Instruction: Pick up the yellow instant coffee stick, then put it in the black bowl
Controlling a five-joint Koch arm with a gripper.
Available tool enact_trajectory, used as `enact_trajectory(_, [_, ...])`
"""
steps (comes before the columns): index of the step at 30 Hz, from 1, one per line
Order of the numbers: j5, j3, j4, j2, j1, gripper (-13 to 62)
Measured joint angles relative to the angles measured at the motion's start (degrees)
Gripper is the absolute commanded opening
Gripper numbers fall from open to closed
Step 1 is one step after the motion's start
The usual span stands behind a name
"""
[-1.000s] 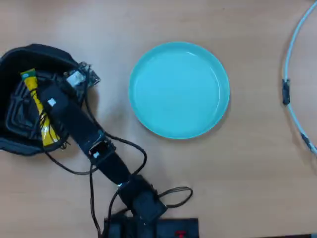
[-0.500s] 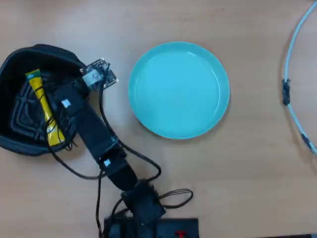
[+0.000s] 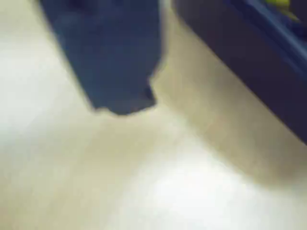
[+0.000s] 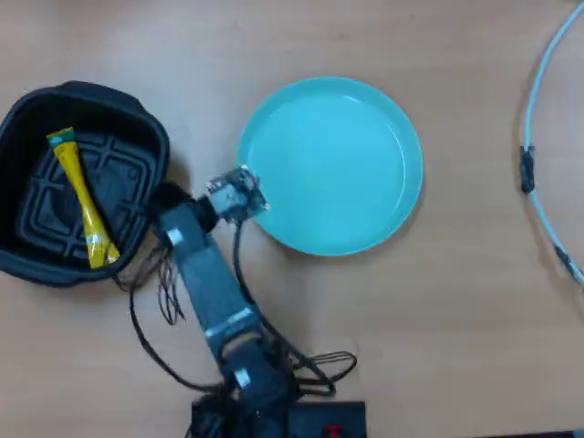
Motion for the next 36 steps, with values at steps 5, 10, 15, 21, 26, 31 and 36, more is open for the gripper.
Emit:
enact_trajectory(5, [4.31,12.66,-5.54,9.14,4.83,41.1])
enact_trajectory(10, [9.67,28.65,-14.41,18.9,9.76,40.7])
enact_trajectory(15, [9.76,36.04,-19.16,27.77,13.8,20.3])
enact_trajectory(21, [11.6,41.22,-19.6,32.17,16.96,1.0])
enact_trajectory(26, [13.27,51.77,-25.05,32.61,21.18,0.9])
enact_trajectory(31, [13.54,58.1,-31.55,32.61,24.17,0.9])
enact_trajectory(36, [14.41,67.32,-45.97,32.61,26.19,0.7])
